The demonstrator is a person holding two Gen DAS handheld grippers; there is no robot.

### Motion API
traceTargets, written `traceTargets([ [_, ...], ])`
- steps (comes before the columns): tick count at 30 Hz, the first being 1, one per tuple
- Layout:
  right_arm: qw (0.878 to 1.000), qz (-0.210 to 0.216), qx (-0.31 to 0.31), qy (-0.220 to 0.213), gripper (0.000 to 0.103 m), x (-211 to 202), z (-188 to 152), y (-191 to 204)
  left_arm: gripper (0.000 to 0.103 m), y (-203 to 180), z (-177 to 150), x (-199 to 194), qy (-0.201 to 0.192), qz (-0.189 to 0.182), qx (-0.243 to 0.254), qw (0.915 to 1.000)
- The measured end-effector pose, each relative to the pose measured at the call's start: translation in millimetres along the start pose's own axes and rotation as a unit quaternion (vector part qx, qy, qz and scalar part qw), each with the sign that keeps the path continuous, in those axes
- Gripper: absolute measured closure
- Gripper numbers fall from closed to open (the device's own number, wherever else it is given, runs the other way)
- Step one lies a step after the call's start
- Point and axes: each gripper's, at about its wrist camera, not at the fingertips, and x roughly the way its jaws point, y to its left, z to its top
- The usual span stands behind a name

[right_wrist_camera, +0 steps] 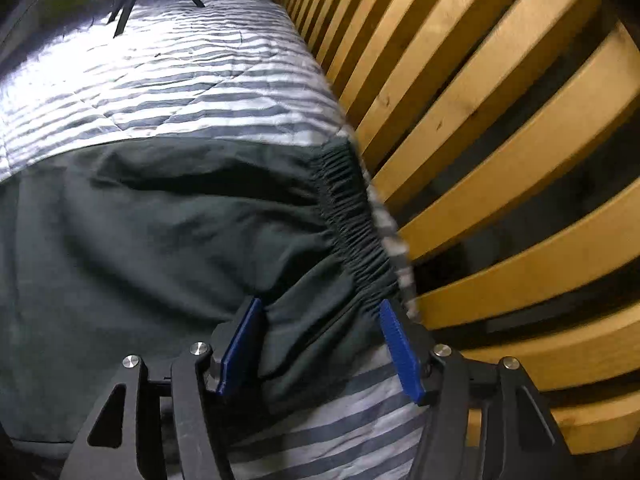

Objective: Fold large clothes

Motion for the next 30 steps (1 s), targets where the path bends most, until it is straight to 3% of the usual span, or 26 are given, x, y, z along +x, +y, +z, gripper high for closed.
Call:
traceTargets([
  [1,1.0,-0.002,0.002,-0.003,0.047,-3,-1,-1,0.071,17,-9,-16,-0.008,0.005,-0.028,0.9996],
  [5,0.998,0.047,0.028,-0.029,0.047,-31,-12,-4,0.071,69,-55,-56,-0.012,0.055,-0.113,0.992],
  [8,0.99,0.132,0.019,-0.048,0.047,-70,-29,10,0.071,76,-82,-59,-0.001,0.042,-0.148,0.9881],
  [12,0.969,0.238,-0.026,-0.062,0.047,-124,-70,35,0.07,36,-109,-54,0.009,0.01,-0.119,0.9928],
  [14,0.96,0.27,-0.048,-0.063,0.047,-145,-99,45,0.065,17,-118,-48,0.013,-0.005,-0.111,0.9938],
  [18,0.955,0.286,-0.07,-0.046,0.047,-164,-139,60,0.063,-10,-129,-41,0.022,-0.007,-0.08,0.9965],
  [21,0.947,0.301,-0.105,-0.05,0.047,-171,-146,75,0.063,-17,-131,-38,0.02,-0.014,-0.079,0.9966],
  [24,0.928,0.321,-0.18,-0.058,0.047,-189,-147,119,0.063,-30,-140,-38,0.022,-0.015,-0.065,0.9975],
  [27,0.898,0.324,-0.286,-0.077,0.047,-211,-154,179,0.063,-35,-160,-44,0.026,-0.015,-0.071,0.997],
  [30,0.873,0.325,-0.353,-0.089,0.047,-219,-157,217,0.063,-32,-182,-47,0.038,-0.012,-0.091,0.9951],
])
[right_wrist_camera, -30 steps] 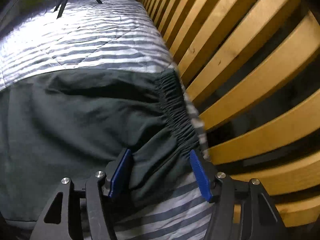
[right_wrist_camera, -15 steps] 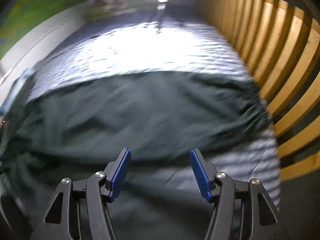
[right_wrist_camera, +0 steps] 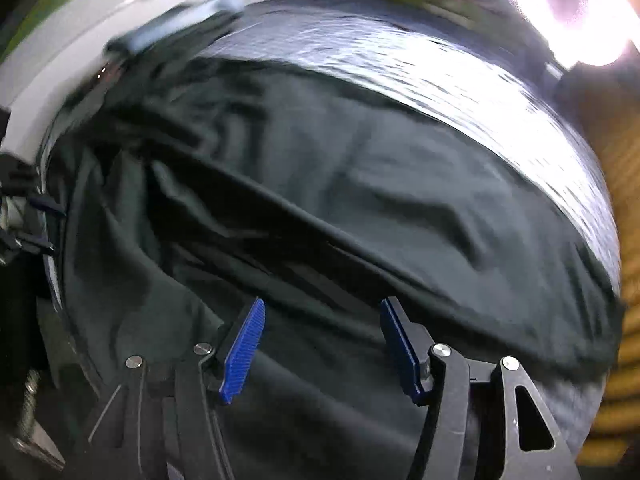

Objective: Fold large clothes

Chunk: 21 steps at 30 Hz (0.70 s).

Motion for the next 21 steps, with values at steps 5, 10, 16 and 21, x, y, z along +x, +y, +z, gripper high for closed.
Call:
traceTargets([
  [5,0.996,0.0,-0.082,0.038,0.048,36,14,30,0.063,10,-25,11,0.026,0.022,-0.015,0.9993],
  [10,0.996,0.019,-0.07,0.056,0.101,41,11,33,0.063,11,-29,18,0.033,0.016,-0.011,0.9993],
  [16,0.997,-0.007,0.077,0.017,0.101,14,11,-44,0.069,3,-34,13,0.034,0.016,0.016,0.9992],
  [21,0.996,-0.039,0.079,0.032,0.084,8,3,-47,0.069,17,-34,-12,0.005,0.038,-0.01,0.9992],
])
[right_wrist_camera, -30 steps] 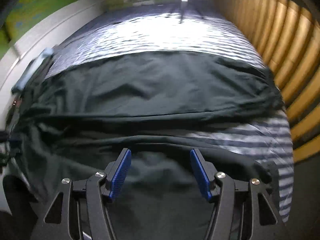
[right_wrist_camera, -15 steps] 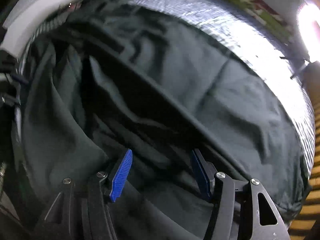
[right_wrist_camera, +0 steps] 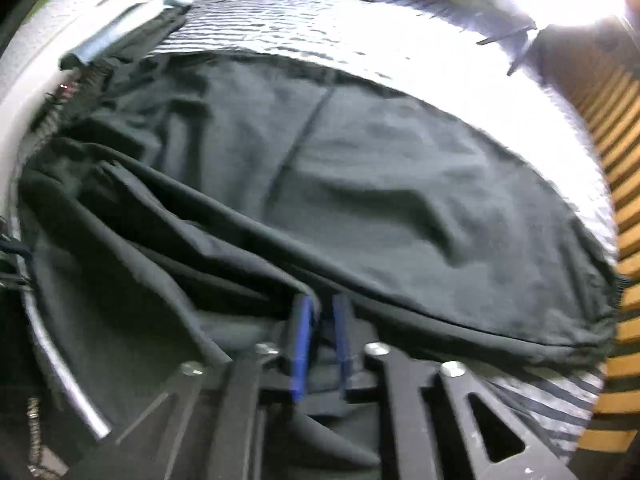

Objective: Fold large clothes

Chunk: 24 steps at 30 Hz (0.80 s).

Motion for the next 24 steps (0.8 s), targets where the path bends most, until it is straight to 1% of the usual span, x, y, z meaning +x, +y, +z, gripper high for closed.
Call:
traceTargets([
  [2,0.999,-0.008,0.031,-0.015,0.084,-10,-5,-7,0.069,17,-8,-13,-0.009,0.02,-0.028,0.9994],
  [3,0.999,-0.006,0.04,-0.026,0.083,-20,-11,-9,0.067,29,-15,-20,-0.013,0.028,-0.047,0.9984],
  [4,0.998,0.002,0.039,-0.04,0.083,-30,-18,-5,0.062,40,-22,-27,-0.018,0.036,-0.067,0.997],
  [5,0.998,0.011,0.034,-0.046,0.079,-36,-25,1,0.058,52,-28,-33,-0.025,0.047,-0.089,0.9946],
  [6,0.998,0.025,0.023,-0.051,0.076,-42,-33,11,0.054,72,-37,-41,-0.035,0.063,-0.124,0.9897],
  [8,0.997,0.061,-0.015,-0.056,0.072,-52,-48,46,0.054,101,-56,-52,-0.047,0.078,-0.174,0.9805],
  [9,0.995,0.073,-0.036,-0.054,0.069,-52,-50,65,0.054,120,-70,-58,-0.053,0.098,-0.204,0.9727],
  [10,0.993,0.083,-0.058,-0.053,0.068,-52,-53,83,0.054,130,-80,-61,-0.057,0.113,-0.218,0.9675],
  [12,0.987,0.1,-0.114,-0.053,0.061,-50,-54,126,0.054,147,-98,-63,-0.05,0.126,-0.227,0.9645],
  [14,0.98,0.097,-0.165,-0.053,0.06,-42,-51,164,0.054,156,-113,-61,-0.036,0.127,-0.231,0.9641],
  [15,0.977,0.091,-0.185,-0.055,0.06,-36,-48,180,0.053,158,-118,-62,-0.034,0.12,-0.236,0.9637],
  [17,0.972,0.097,-0.206,-0.052,0.06,-27,-44,200,0.047,165,-127,-63,-0.041,0.089,-0.254,0.9622],
  [18,0.97,0.1,-0.217,-0.046,0.06,-20,-40,211,0.045,166,-131,-64,-0.046,0.088,-0.261,0.9603],
  [20,0.967,0.088,-0.234,-0.041,0.06,-11,-37,221,0.042,174,-137,-67,-0.054,0.086,-0.277,0.9555],
  [21,0.967,0.08,-0.238,-0.038,0.06,-5,-33,225,0.038,176,-139,-66,-0.059,0.08,-0.288,0.9525],
  [23,0.97,0.084,-0.227,-0.028,0.061,3,-28,228,0.036,185,-144,-68,-0.068,0.064,-0.308,0.9467],
  [24,0.971,0.091,-0.219,-0.019,0.064,8,-25,226,0.036,189,-143,-68,-0.074,0.055,-0.315,0.9446],
])
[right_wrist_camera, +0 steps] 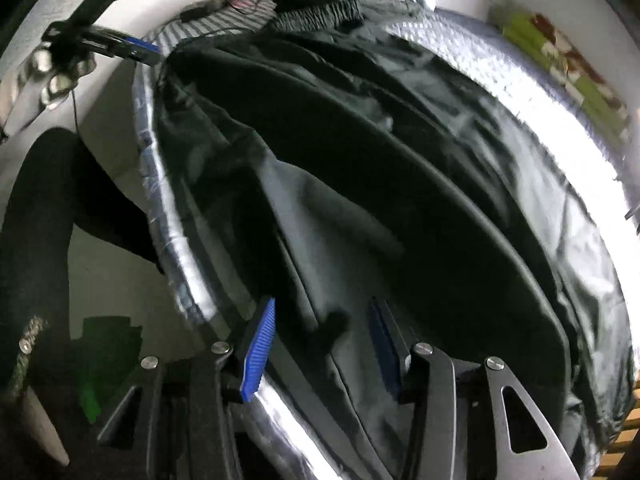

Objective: Fold large clothes

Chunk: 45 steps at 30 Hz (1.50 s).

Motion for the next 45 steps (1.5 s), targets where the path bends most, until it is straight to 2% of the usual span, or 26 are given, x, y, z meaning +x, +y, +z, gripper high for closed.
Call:
traceTargets([
  [1,1.0,0.006,0.002,0.001,0.07,0,0,-1,0.036,1,2,0,-0.003,0.001,-0.001,1.0],
  [2,1.0,0.011,0.004,0.004,0.087,1,-1,-2,0.036,1,5,1,-0.004,0.001,0.003,1.0],
  [3,1.0,0.013,0.005,0.009,0.098,2,-2,-1,0.035,2,9,4,-0.006,0.002,0.006,1.0],
  [6,1.0,0.013,0.007,0.001,0.1,-4,-2,0,0.03,15,23,9,-0.014,0.003,-0.019,0.9997],
  [9,1.0,-0.001,0.004,-0.018,0.101,-17,-1,3,0.032,43,32,21,-0.004,-0.023,-0.088,0.9959],
  [10,1.0,-0.002,0.004,-0.02,0.101,-21,-1,4,0.055,48,33,28,0.003,-0.017,-0.103,0.9945],
  [11,1.0,-0.004,0.004,-0.023,0.101,-23,0,4,0.07,50,34,34,0.009,-0.002,-0.105,0.9944],
  [12,1.0,-0.013,0.001,-0.027,0.101,-26,1,5,0.075,51,35,38,0.011,0.01,-0.105,0.9943],
  [14,0.999,-0.032,-0.005,-0.035,0.101,-34,2,6,0.083,51,38,33,-0.006,0.012,-0.121,0.9926],
  [16,0.997,-0.047,-0.007,-0.054,0.101,-53,2,8,0.086,47,40,20,-0.024,0.025,-0.111,0.9932],
  [19,0.994,-0.065,-0.024,-0.089,0.101,-85,-2,25,0.086,47,37,-9,-0.061,0.023,-0.104,0.9925],
  [21,0.992,-0.064,-0.044,-0.096,0.101,-91,-12,45,0.086,54,30,-14,-0.057,0.028,-0.104,0.9926],
  [23,0.996,-0.036,-0.038,-0.078,0.101,-75,-22,62,0.086,55,21,-3,-0.032,0.048,-0.094,0.9939],
  [27,0.998,-0.014,-0.056,-0.027,0.101,-28,-43,94,0.086,48,12,15,-0.01,0.083,-0.069,0.9941],
  [29,0.998,0.004,-0.058,-0.002,0.101,-16,-50,103,0.079,42,14,16,0.0,0.094,-0.057,0.994],
  [30,0.998,-0.002,-0.067,0.002,0.1,-16,-54,106,0.076,41,11,13,0.001,0.093,-0.057,0.994],
  [32,0.999,-0.003,-0.051,-0.011,0.098,-25,-55,98,0.074,39,13,2,-0.005,0.101,-0.056,0.9932],
  [35,0.998,0.019,0.032,-0.042,0.092,-52,-63,65,0.074,30,16,-24,-0.035,0.114,-0.044,0.9918],
  [37,0.993,0.006,0.093,-0.073,0.089,-78,-82,31,0.073,13,20,-44,-0.056,0.116,-0.026,0.9913],
  [39,0.981,-0.041,0.166,-0.097,0.084,-102,-109,-10,0.074,-12,28,-53,-0.07,0.113,0.009,0.9911],
  [40,0.968,-0.086,0.214,-0.104,0.082,-115,-130,-39,0.074,-27,32,-55,-0.076,0.108,0.025,0.9909],
  [41,0.949,-0.141,0.263,-0.1,0.079,-126,-157,-70,0.074,-41,36,-55,-0.078,0.1,0.036,0.9912],
  [42,0.935,-0.174,0.293,-0.095,0.075,-132,-173,-89,0.074,-64,44,-52,-0.077,0.079,0.053,0.9925],
  [43,0.908,-0.22,0.346,-0.082,0.074,-140,-202,-121,0.074,-81,49,-47,-0.075,0.062,0.068,0.9929],
  [44,0.886,-0.242,0.388,-0.075,0.072,-146,-225,-144,0.074,-105,54,-39,-0.071,0.045,0.088,0.9925],
  [45,0.852,-0.256,0.451,-0.071,0.072,-153,-262,-177,0.074,-122,57,-34,-0.069,0.034,0.101,0.9919],
])
